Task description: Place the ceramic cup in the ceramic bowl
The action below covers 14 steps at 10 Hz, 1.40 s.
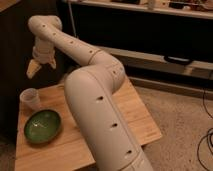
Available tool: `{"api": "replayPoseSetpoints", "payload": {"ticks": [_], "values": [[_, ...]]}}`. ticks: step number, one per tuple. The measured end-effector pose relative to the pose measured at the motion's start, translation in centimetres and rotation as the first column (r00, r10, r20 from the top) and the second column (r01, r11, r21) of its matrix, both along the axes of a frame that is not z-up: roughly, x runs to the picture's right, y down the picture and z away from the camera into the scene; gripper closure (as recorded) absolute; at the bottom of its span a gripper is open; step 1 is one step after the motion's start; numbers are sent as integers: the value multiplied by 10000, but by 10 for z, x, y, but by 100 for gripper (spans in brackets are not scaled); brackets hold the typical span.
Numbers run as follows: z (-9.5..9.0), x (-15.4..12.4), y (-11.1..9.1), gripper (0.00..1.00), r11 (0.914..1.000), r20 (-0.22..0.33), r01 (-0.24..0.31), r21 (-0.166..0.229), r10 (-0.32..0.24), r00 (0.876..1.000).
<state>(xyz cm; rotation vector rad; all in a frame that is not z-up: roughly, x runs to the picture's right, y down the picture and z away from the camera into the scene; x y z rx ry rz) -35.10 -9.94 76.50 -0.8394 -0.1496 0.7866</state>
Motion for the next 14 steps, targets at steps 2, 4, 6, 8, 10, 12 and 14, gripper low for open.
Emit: {"api": "replayPoseSetpoints", "payload": {"ticks": [2, 4, 6, 8, 10, 12, 14], "values": [[11, -9, 9, 20, 9996, 293, -270, -116, 273, 9992], [23, -4, 26, 20, 9991, 321, -400, -148, 405, 9987], [38, -1, 48, 20, 9988, 242, -479, -121, 482, 9985], [46, -6, 59, 20, 9981, 354, -574, -203, 581, 9977], [51, -11, 61, 20, 9961, 591, -828, -308, 845, 9947], [56, -22, 64, 20, 9941, 677, -1027, -350, 1048, 9922], [65, -27, 66, 20, 9903, 564, -1344, -352, 1362, 9891]]}}
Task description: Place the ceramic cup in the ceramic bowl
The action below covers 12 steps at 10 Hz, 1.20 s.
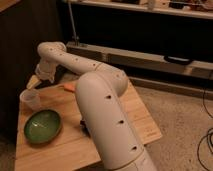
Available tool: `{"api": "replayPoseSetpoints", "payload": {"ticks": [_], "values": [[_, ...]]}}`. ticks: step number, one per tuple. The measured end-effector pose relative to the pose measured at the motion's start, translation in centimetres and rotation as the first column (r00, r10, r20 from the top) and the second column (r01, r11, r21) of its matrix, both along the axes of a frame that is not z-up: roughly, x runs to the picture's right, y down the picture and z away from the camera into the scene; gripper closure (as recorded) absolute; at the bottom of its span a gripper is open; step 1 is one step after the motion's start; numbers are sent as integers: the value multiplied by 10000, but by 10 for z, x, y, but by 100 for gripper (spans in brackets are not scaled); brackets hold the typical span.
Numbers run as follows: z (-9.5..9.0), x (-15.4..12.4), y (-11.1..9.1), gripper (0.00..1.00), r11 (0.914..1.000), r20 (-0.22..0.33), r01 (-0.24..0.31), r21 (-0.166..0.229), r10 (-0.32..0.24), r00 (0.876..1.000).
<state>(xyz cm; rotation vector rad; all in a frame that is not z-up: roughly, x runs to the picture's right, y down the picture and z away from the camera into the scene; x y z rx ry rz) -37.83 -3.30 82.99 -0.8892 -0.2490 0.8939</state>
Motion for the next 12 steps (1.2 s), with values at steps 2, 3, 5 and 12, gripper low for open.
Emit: {"api": "replayPoseSetpoints", "payload": {"ticks": [2, 3, 5, 12], "values": [[11, -7, 6, 20, 9999, -141, -154, -59, 154, 9998], [17, -13, 9, 20, 9998, -223, -179, -61, 178, 9996], [28, -23, 14, 20, 9998, -441, -173, -58, 171, 9989], [72, -42, 50, 43, 9972, -1103, 255, -696, -331, 9933]]}}
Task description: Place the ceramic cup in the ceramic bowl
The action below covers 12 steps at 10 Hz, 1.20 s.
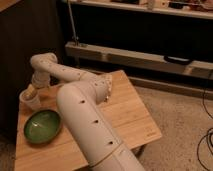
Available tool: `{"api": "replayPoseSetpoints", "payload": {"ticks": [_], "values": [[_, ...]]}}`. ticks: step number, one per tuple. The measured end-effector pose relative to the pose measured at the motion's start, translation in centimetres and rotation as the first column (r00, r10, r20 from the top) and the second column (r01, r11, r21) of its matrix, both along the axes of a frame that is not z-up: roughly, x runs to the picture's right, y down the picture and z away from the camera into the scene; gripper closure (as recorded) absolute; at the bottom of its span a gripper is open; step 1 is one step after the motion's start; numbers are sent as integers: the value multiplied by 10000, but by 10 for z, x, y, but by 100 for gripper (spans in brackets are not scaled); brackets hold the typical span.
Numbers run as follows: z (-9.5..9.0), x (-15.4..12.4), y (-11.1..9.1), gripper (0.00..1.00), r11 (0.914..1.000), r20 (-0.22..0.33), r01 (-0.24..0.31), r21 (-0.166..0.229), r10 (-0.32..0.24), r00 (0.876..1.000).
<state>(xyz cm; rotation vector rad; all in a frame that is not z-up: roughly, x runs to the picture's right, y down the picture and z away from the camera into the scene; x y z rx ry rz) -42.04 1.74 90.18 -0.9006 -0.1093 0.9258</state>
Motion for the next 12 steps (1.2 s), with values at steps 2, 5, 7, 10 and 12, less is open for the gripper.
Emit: {"api": "replayPoseSetpoints", "payload": {"ticks": [2, 5, 7, 10, 12], "values": [[-1, 6, 1, 61, 9993, -44, 257, -275, -258, 9997], [-18, 31, 0, 92, 9959, 3, 754, -502, -755, 9971], [-47, 59, -11, 95, 9966, 75, 773, -275, -772, 9970], [-83, 127, -13, 95, 9976, 62, 655, -237, -654, 9978], [-104, 161, -8, 95, 9970, -12, 771, -117, -771, 9970]]}}
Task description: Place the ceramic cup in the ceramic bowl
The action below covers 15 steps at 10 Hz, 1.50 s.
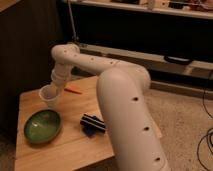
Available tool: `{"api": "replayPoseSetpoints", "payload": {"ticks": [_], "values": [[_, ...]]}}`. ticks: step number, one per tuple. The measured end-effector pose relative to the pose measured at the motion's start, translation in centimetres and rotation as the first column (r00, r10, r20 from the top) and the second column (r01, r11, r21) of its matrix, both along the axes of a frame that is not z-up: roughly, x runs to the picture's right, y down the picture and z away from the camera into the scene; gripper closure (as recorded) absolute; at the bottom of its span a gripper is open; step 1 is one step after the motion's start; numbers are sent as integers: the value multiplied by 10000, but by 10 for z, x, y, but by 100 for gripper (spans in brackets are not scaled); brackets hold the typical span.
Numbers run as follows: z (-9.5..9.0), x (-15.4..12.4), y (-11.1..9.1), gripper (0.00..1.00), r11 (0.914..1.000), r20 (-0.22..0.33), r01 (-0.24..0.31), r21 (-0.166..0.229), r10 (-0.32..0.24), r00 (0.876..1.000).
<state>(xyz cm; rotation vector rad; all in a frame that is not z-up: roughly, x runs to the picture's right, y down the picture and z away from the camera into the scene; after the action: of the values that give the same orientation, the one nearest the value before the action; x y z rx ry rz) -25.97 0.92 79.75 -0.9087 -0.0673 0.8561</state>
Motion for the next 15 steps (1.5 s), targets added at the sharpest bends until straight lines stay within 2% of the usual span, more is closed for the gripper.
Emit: {"api": "replayPoseSetpoints", "payload": {"ticks": [1, 3, 4, 6, 7, 8, 10, 12, 13, 14, 15], "values": [[-12, 12, 7, 95, 9997, 113, 245, -2, -245, 9996], [-33, 12, 26, 95, 9956, 620, 932, 24, -932, 9937], [-43, 3, 36, 95, 9908, 947, 1354, 39, -1351, 9863], [-49, -22, 51, 95, 9781, 1478, 2082, 74, -2070, 9671], [-48, -41, 61, 92, 9672, 1775, 2537, 112, -2516, 9514], [-45, -54, 70, 85, 9588, 1917, 2839, 128, -2810, 9404], [-23, -59, 86, 65, 9422, 1737, 3348, -134, -3276, 9287], [-13, -69, 101, 42, 9172, 1728, 3957, -459, -3829, 9075], [-11, -70, 103, 32, 9103, 1739, 4101, -562, -3955, 9018], [-8, -70, 105, 24, 9069, 1840, 4160, -669, -3986, 8985], [-7, -70, 107, 20, 9048, 2076, 4194, -736, -3974, 8938]]}}
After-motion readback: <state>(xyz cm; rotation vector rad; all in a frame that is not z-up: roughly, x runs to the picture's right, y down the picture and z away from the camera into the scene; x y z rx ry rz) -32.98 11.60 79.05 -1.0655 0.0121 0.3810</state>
